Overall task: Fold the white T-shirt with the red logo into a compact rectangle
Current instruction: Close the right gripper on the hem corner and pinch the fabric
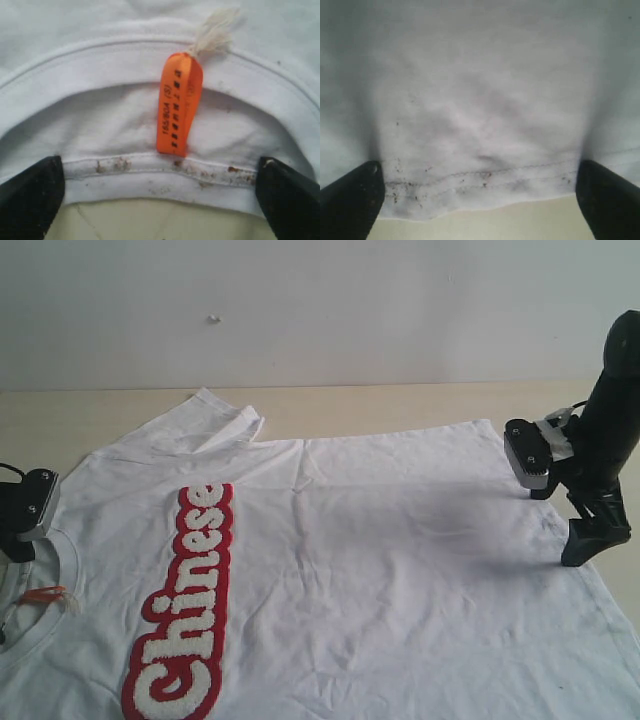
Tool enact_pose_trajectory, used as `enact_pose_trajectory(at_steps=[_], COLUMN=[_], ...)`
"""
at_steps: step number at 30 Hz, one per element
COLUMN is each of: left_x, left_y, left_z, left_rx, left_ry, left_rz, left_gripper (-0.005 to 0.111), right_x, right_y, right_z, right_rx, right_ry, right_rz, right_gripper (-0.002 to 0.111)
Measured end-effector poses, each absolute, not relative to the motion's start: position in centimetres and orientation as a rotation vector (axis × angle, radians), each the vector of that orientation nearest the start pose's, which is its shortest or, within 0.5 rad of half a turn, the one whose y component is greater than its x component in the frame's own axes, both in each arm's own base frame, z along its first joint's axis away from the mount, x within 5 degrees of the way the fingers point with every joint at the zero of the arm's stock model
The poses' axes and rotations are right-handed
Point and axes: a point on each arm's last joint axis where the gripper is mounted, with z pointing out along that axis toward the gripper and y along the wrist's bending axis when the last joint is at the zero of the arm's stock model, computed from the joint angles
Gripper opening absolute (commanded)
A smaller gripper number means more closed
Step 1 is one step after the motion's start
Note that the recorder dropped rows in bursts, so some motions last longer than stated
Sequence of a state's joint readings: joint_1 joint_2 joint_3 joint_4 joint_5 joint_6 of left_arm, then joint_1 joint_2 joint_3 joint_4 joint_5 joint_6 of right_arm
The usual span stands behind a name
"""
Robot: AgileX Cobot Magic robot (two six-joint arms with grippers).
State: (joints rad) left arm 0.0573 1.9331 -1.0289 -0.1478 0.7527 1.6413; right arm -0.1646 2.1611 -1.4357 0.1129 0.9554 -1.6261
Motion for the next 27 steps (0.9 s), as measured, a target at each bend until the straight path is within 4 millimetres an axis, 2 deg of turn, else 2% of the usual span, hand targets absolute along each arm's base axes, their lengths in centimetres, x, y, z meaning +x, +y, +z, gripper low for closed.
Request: enact_pose_trajectory(at_steps=[23, 27], left_x=[32.44, 32.44], left_y=[0.94, 0.94], left_z=[11.51, 11.51], left_rx=[2.061, 2.061], left_ry=[2.266, 2.266], left_rz=[-0.101, -0.101], left_gripper=[0.105, 0.105], right_x=[39.78, 39.79], right_y=[-5.76, -5.74], right_z=[11.19, 11.19], right_rx=[-1.985, -1.944], right_ry=[2.365, 2.398], right_rz=[0.127, 0.13], right_gripper=[0.105, 0.105])
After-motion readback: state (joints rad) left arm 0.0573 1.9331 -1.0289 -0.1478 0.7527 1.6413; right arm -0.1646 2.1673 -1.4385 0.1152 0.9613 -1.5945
